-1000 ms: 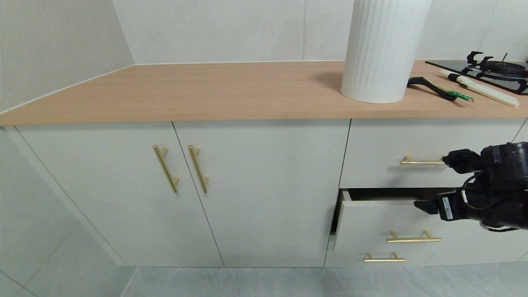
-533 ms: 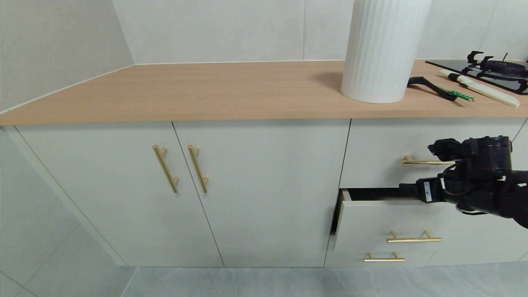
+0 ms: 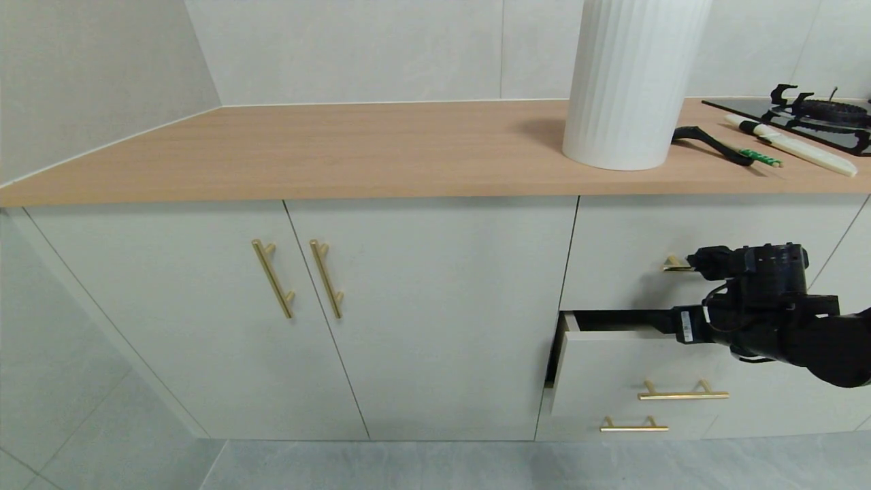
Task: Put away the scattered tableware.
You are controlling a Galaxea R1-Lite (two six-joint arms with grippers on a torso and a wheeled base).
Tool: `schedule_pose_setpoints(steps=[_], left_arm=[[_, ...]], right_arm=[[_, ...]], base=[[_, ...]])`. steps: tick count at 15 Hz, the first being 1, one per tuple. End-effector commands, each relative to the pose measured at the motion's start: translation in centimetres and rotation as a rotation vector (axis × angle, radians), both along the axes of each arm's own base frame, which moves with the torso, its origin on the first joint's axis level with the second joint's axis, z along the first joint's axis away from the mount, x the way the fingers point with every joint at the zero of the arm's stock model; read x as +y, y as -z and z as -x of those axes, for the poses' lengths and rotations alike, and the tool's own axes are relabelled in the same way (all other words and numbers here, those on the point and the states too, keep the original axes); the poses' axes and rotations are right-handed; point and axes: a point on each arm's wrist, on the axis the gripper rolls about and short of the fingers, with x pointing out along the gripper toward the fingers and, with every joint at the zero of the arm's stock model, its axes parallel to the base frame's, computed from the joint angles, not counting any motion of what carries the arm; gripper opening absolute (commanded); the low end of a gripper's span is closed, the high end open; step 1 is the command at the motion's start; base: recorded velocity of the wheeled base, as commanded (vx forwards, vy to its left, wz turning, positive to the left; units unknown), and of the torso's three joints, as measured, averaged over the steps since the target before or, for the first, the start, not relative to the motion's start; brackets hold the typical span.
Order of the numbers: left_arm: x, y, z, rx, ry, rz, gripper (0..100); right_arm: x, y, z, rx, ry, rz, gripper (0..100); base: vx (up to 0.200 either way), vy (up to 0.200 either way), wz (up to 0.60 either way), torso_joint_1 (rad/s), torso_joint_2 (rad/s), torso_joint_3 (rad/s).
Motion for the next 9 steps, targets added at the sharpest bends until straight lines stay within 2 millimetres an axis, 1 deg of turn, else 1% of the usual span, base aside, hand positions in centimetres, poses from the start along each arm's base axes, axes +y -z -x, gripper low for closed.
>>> schedule_pose_setpoints(steps=[1,9], left_arm=[[0.0,-0.02,-0.01,0.001,-0.001,0.001,100],[0.0,-0.02,-0.01,0.001,-0.001,0.001,100]], right_arm=[[0.03,0.51,-0.2,0.014,0.005,-0.008,100],[0.01,0.4,0.08,0.022,0.004,-0.005,100]], base=[[0.0,0.0,0.0,0.0,0.0,0.0],[0.0,0.0,0.0,0.0,0.0,0.0]])
